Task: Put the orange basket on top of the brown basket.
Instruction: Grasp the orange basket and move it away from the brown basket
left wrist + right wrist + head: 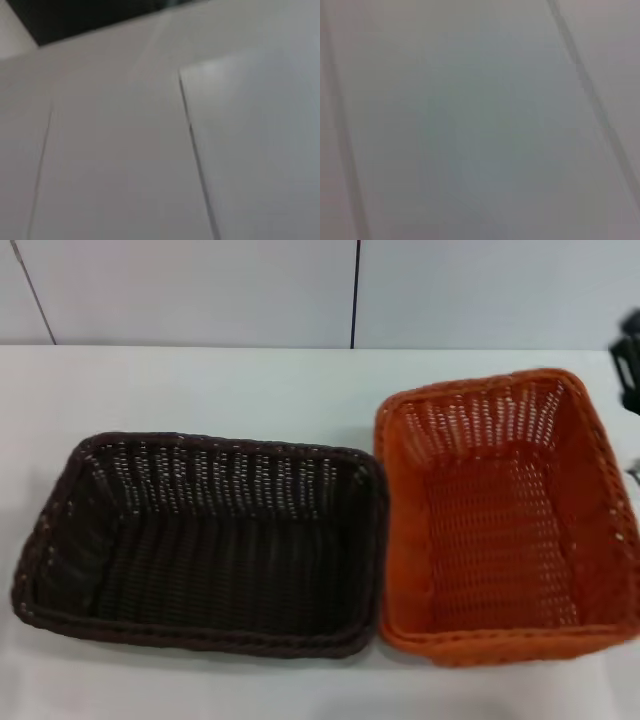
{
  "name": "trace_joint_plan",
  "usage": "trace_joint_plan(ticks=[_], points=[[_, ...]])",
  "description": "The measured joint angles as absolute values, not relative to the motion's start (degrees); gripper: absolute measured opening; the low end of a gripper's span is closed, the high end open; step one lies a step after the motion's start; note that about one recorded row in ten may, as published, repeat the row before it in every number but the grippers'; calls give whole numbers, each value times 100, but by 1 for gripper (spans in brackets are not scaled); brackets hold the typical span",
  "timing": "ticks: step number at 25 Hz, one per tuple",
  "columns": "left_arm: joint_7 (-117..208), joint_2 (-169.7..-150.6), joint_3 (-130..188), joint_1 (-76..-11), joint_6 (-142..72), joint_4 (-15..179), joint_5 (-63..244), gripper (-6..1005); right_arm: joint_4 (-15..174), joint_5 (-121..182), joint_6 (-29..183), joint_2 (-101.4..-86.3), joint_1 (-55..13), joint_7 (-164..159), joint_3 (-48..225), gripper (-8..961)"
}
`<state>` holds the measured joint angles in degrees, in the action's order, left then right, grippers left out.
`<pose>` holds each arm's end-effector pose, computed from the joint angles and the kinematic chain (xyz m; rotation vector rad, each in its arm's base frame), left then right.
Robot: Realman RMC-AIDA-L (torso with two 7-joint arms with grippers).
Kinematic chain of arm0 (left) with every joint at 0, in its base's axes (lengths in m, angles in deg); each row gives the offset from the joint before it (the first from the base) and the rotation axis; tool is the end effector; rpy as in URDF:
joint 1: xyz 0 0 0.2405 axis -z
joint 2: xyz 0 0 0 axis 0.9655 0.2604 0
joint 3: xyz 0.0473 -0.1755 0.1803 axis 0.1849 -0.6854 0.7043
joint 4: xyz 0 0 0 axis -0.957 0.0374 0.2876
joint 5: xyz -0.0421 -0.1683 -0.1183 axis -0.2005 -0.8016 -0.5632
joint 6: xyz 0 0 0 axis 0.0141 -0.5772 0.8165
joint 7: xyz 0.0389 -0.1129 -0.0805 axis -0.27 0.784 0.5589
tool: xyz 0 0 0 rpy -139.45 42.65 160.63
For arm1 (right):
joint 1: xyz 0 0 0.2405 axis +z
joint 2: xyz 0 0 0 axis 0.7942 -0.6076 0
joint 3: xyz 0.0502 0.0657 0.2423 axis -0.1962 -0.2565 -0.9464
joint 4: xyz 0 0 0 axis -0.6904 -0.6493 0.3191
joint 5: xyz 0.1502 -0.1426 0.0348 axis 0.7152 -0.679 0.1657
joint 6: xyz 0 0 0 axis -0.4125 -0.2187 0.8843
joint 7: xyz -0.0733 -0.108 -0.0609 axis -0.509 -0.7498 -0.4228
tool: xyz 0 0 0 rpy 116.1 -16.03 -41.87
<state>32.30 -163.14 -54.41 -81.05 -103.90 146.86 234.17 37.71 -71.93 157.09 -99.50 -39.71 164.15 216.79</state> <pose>-0.2503 0.2553 0.1241 -1.0097 0.0334 -0.8890 0.2474 0.3074 -0.0125 -1.3013 0.5509 0.9914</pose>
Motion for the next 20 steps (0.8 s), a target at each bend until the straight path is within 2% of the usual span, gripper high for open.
trace_joint_plan(ticks=[1,7,11,12,16,20], points=[[3339,-16339,-5464,-8171,-10821,13890,23411,730,3421,-7656,15458,-9883,-3968,16415,21632,755],[3196,-16382,-5384,-8274,-11219,12598,22964,728,2736,-8310,14916,-9809,-4031,16413,21546,753],[3191,-16381,-5358,-8355,-11241,12538,22844,727,2218,-8533,14838,-9813,-4710,16400,21407,751],[3191,-16381,-5352,-8368,-11253,12526,22815,726,2218,-8533,14838,-9813,-4710,16400,21407,751],[3185,-16380,-5343,-8339,-11262,12513,22801,726,1616,-8798,14869,-9703,-5340,16413,21338,749],[3172,-16378,-5336,-8192,-11261,12415,22741,726,1363,-9024,14754,-9757,-5599,16417,21234,748]])
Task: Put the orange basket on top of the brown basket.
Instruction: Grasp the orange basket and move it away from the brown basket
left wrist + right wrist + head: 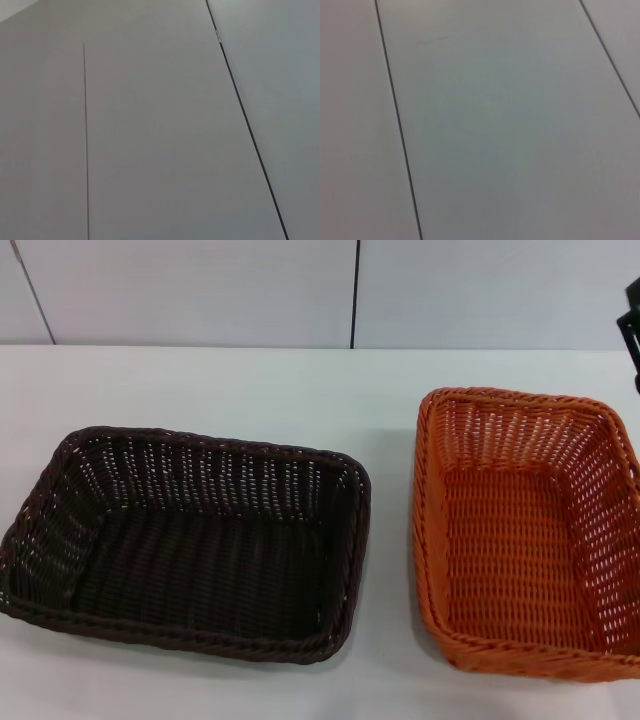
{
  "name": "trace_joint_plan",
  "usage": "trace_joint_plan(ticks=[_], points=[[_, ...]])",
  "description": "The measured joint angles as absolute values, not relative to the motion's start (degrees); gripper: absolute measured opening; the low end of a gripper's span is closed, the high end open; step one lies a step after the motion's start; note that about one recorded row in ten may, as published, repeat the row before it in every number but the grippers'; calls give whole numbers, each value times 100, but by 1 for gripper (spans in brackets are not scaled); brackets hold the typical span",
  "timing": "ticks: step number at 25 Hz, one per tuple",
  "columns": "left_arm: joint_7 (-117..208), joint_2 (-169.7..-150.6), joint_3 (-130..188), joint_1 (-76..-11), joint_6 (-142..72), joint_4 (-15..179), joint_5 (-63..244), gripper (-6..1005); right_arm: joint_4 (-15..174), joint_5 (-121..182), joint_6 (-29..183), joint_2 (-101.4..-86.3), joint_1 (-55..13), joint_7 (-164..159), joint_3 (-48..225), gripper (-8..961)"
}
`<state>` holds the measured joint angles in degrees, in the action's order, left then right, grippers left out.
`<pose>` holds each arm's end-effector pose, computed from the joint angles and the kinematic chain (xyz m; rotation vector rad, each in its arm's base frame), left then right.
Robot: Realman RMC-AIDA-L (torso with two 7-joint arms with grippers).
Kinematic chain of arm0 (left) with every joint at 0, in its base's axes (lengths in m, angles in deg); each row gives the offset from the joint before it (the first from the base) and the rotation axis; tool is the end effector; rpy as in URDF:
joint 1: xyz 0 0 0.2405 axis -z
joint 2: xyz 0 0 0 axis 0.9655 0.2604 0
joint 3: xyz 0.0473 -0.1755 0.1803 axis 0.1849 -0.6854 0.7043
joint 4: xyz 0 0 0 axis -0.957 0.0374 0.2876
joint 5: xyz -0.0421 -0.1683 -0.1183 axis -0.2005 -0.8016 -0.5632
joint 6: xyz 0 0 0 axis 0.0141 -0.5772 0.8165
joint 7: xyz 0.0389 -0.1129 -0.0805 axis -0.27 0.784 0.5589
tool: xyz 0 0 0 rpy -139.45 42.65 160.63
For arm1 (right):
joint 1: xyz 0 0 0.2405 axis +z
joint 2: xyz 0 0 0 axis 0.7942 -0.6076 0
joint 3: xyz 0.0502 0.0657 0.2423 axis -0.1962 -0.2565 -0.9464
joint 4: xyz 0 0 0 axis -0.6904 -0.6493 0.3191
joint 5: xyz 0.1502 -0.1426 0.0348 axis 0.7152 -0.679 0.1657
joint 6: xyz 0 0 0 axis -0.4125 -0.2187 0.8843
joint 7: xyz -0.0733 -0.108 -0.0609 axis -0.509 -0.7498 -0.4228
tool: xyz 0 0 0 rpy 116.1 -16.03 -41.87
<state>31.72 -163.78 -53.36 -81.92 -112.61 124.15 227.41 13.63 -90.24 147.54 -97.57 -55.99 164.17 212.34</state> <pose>-0.3392 0.2084 0.0937 -1.0062 -0.1298 -0.6099 0.2027 0.2671 0.0087 -1.3553 0.5111 1.1297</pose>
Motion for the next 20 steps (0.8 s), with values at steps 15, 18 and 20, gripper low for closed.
trace_joint_plan(ticks=[15,18,20], points=[[3902,-16357,-5370,-7683,-11207,11191,22264,725,-2635,-9679,5329,-9826,-4486,16358,18469,742],[3939,-16353,-5477,-7605,-11207,10867,22220,725,-3274,-9663,3152,-9867,-3935,16277,17543,741],[3940,-16358,-5505,-7570,-11207,10772,22206,725,-3441,-9567,1942,-9867,-3528,16131,16984,740]])
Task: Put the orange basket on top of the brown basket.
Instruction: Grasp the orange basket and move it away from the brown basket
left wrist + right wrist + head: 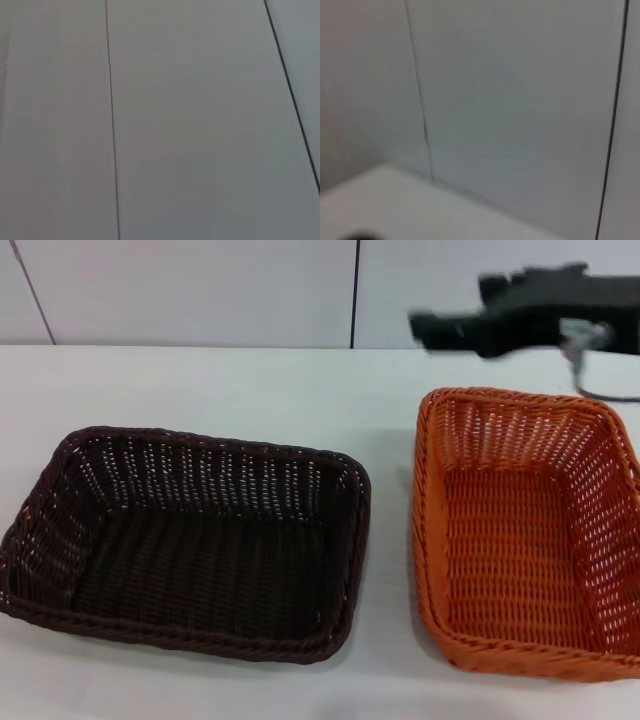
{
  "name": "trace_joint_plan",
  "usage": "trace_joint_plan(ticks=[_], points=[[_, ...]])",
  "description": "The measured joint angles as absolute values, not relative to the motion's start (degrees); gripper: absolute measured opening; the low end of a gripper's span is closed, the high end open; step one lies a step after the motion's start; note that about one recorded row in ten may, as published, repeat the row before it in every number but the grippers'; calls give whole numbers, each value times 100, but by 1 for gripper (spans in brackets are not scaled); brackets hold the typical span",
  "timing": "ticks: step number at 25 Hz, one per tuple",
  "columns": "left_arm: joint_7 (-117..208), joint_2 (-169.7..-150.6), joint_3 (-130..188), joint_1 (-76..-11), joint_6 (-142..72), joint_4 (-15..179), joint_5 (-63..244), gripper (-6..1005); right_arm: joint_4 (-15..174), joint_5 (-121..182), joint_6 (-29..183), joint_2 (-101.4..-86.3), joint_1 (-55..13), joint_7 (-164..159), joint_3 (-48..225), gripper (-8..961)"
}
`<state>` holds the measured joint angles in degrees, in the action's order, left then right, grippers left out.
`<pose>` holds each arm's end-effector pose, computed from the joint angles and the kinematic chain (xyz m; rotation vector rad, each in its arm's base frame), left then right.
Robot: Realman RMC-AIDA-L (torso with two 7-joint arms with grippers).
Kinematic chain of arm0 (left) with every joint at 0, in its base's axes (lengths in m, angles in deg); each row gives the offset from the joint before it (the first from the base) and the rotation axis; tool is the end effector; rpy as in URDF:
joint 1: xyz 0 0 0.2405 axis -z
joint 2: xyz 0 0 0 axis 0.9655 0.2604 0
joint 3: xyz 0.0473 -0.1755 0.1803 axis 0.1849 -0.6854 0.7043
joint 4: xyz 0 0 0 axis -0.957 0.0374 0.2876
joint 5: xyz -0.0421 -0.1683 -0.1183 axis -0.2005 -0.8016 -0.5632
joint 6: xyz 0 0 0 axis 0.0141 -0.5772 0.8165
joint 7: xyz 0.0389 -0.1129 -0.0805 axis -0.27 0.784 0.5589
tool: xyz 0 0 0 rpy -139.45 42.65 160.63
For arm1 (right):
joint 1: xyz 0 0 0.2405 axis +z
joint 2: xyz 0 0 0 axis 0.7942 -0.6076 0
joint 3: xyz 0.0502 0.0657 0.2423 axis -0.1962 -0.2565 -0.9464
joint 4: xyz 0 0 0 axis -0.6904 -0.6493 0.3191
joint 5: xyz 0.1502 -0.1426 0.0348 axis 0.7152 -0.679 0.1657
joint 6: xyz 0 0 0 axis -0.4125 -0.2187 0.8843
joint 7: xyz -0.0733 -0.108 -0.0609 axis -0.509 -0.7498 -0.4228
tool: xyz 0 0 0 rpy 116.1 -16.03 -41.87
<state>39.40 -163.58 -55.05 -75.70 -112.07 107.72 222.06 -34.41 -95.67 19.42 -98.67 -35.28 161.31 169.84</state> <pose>-0.3868 0.2044 0.0854 -1.0161 -0.3102 -0.5389 0.0698 0.3220 0.0688 -2.2944 0.6674 0.3842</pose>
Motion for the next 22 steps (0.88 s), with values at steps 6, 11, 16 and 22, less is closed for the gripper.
trace_joint_plan(ticks=[6,11,16,22], points=[[3998,-16362,-5524,-7483,-11116,10525,22060,725,-2954,-9022,-1886,-9867,-2045,14917,15301,738],[4026,-16366,-5524,-7440,-10889,10514,21835,725,-2789,-9057,-3140,-9852,-1678,14571,15088,736],[4026,-16374,-5521,-7417,-10771,10551,21777,725,-2763,-9105,-3552,-9877,-1686,14439,15185,734],[3991,-16386,-5481,-7362,-10658,10553,21650,725,-2522,-9135,-3692,-9922,-1728,14260,15387,731]])
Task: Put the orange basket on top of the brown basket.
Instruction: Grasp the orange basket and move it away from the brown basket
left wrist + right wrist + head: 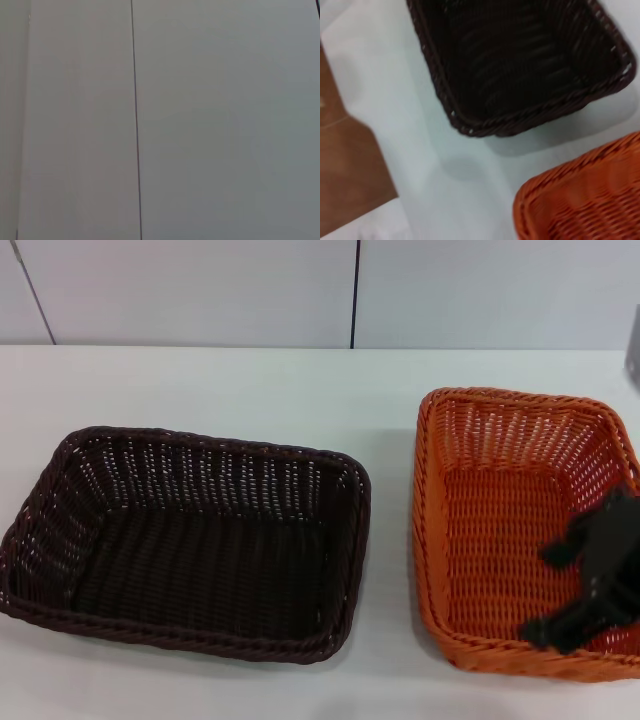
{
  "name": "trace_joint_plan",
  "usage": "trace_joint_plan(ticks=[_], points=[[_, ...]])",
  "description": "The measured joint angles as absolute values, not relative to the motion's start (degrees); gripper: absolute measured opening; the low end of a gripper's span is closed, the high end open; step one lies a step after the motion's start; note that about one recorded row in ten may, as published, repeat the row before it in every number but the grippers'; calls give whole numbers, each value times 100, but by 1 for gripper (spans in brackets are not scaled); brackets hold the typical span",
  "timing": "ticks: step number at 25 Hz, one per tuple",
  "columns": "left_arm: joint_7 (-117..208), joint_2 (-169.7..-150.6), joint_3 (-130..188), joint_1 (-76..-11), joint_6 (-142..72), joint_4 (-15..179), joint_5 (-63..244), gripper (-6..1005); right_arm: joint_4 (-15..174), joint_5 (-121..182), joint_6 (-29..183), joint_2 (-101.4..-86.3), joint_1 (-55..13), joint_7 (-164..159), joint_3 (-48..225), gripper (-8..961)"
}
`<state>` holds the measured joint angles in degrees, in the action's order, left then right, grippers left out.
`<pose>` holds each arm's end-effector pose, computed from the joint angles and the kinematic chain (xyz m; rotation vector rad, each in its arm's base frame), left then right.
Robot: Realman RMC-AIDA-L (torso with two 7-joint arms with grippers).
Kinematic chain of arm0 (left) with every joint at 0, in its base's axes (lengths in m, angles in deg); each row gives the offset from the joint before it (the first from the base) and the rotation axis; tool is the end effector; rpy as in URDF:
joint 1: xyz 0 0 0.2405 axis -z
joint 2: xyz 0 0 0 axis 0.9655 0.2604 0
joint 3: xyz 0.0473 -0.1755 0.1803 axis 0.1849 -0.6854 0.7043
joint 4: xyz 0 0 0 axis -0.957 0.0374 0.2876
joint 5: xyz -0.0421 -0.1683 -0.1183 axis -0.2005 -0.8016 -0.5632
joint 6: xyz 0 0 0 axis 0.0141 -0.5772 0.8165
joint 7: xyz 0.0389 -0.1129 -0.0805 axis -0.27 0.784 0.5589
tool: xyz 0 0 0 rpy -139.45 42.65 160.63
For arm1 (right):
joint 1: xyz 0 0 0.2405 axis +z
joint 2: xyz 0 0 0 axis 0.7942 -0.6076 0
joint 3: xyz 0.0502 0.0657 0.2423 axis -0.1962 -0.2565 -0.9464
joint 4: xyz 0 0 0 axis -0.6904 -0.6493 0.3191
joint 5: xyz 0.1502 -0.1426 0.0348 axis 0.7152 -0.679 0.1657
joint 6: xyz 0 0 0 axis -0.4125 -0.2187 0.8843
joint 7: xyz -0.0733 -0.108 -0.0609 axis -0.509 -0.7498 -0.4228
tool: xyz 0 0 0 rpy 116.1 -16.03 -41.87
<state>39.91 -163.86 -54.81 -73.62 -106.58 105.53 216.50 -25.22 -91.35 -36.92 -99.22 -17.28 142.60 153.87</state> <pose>-0.4045 0.2107 0.0813 -0.9812 -0.4353 -0.4891 0.1024 0.2822 0.0697 -2.8606 0.6167 -0.5116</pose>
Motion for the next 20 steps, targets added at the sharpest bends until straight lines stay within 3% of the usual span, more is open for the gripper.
trace_joint_plan(ticks=[20], points=[[4002,-16368,-5467,-7273,-10400,10491,21637,724,-541,-9937,-2647,-9999,-1600,14057,16700,723]])
